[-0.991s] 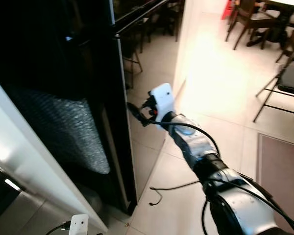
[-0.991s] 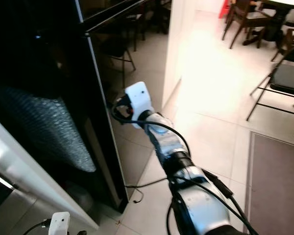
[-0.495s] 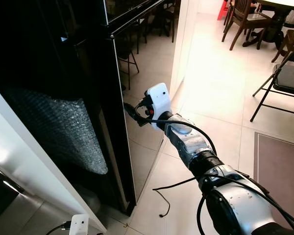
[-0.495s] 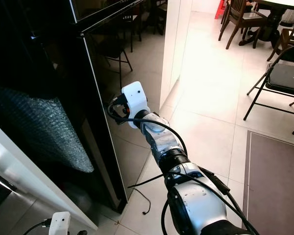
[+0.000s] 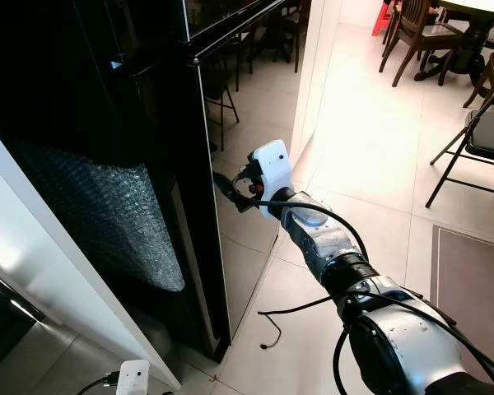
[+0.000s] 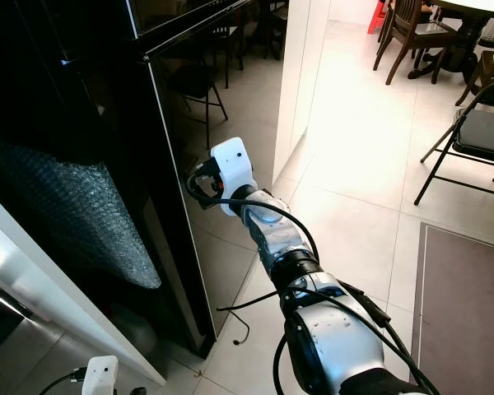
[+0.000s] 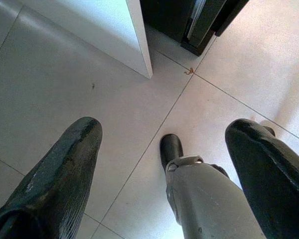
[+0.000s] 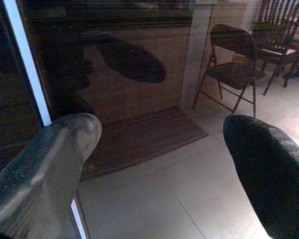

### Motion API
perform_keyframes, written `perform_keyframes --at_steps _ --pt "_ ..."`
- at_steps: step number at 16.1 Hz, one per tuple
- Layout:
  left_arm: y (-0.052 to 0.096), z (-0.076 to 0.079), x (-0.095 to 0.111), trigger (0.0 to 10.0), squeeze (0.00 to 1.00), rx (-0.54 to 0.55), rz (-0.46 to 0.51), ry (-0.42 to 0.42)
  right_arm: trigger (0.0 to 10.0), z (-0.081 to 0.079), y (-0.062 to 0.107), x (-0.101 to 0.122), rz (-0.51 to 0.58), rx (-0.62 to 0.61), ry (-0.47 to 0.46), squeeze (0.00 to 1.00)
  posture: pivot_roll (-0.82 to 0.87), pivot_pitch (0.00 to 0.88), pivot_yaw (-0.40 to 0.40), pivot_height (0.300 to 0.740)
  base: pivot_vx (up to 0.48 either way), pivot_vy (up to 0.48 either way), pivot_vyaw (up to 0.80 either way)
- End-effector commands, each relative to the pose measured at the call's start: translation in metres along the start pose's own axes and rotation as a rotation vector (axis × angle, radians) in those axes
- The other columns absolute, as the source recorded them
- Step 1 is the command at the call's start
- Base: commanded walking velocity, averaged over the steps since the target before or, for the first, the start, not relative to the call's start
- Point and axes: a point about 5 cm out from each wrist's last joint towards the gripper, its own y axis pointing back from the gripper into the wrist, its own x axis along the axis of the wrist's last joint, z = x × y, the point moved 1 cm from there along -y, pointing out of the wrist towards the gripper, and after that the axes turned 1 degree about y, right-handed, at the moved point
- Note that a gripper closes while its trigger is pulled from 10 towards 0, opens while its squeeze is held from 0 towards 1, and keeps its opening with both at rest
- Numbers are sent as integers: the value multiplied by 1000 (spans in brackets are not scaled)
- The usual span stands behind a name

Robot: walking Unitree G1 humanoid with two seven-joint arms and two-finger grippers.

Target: Restocking fridge

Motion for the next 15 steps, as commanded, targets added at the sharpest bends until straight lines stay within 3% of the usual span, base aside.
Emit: perform_keyframes --at_steps 1,4,7,9,11,12,13,14,15 --pt "1 0 -5 10000 0 2 -19 -4 10000 -14 -7 4 -7 65 19 0 -4 0 -10 740 0 0 0" --pt "1 0 -5 10000 0 5 -18 -1 10000 -19 -11 8 -6 72 18 0 7 0 -12 740 0 0 0" --pt "1 1 -6 10000 0 4 -19 -2 10000 -12 -6 3 -7 67 25 0 -4 0 -14 740 0 0 0" --pt "1 2 -7 10000 0 0 -22 -2 10000 10 8 -5 6 5 28 0 -5 0 -16 740 0 0 0" --pt "1 2 -7 10000 0 -2 -23 -3 10000 45 31 -16 -4 -124 20 0 -16 0 -13 740 0 0 0" --pt "1 2 -8 10000 0 -5 -26 -11 10000 72 55 -23 -15 -211 70 0 -15 0 -12 740 0 0 0" --pt "1 2 -8 10000 0 -5 -26 -12 10000 78 61 -25 -20 -228 86 0 -15 0 -12 740 0 0 0" --pt "1 2 -8 10000 0 -4 -26 -11 10000 112 94 -32 -15 -356 56 0 -17 0 -8 740 0 0 0" --pt "1 2 -8 10000 0 -4 -25 -12 10000 127 111 -35 -15 -432 33 0 -20 0 -6 740 0 0 0"
